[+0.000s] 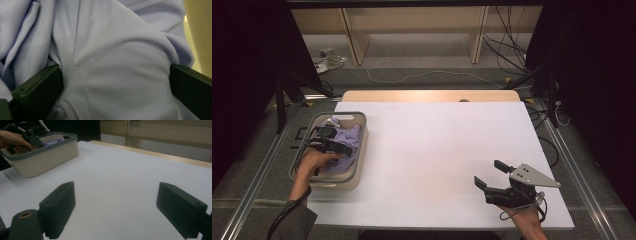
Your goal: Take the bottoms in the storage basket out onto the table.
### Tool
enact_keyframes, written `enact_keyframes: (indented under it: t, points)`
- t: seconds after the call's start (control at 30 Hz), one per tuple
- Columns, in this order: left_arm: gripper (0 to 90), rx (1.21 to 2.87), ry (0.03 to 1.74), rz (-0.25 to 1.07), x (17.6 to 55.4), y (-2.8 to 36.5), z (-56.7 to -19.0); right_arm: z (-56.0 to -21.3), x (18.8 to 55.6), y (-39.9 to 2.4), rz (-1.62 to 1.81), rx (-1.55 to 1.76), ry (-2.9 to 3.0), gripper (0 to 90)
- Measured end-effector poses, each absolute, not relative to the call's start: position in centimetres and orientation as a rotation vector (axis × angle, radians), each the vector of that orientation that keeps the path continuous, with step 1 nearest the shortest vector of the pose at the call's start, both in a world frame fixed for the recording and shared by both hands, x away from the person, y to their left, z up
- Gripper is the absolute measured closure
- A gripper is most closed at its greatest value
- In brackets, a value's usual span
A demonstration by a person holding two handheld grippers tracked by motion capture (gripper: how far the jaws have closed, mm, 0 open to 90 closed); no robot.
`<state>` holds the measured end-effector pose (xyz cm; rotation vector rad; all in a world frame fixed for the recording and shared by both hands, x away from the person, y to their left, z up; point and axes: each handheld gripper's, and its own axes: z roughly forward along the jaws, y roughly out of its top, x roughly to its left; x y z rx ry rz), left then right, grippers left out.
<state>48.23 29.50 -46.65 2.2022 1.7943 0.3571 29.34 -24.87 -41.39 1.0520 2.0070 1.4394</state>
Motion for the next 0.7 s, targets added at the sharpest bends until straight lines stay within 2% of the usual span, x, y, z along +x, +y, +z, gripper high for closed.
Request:
enact_keyframes:
  t: [0.23,0.33,0.37,0.43,0.5,0.53,0.6,0.63,0.7]
  points:
    - [0.2,2.246,1.790,0.392,48.2,29.0,-46.8,-41.4,29.3,-24.9,1.439,1.055,2.006,16.5]
    - [4.1,2.246,1.794,0.403,48.1,29.0,-46.6,-41.4,29.4,-24.9,1.437,1.056,2.006,16.5]
    - [10.1,2.242,1.793,0.410,48.0,29.2,-46.4,-41.4,29.4,-24.9,1.436,1.056,2.005,16.6]
    - [13.2,2.239,1.796,0.418,48.0,29.3,-46.3,-41.4,29.4,-24.9,1.435,1.057,2.006,16.5]
    - [20.9,2.233,1.796,0.436,47.9,29.5,-46.2,-41.4,29.4,-24.9,1.434,1.057,2.006,16.6]
    - [28.7,2.235,1.799,0.452,47.8,29.6,-46.1,-41.4,29.4,-24.9,1.436,1.058,2.005,16.6]
    - [32.3,2.235,1.799,0.475,47.7,29.7,-46.0,-41.4,29.4,-24.9,1.436,1.060,2.005,16.6]
    - [39.9,2.236,1.799,0.484,47.7,29.7,-45.9,-41.4,29.4,-24.9,1.435,1.060,2.005,16.6]
    - [43.0,2.225,1.801,0.492,47.6,29.8,-45.8,-41.4,29.4,-24.9,1.435,1.058,2.004,16.6]
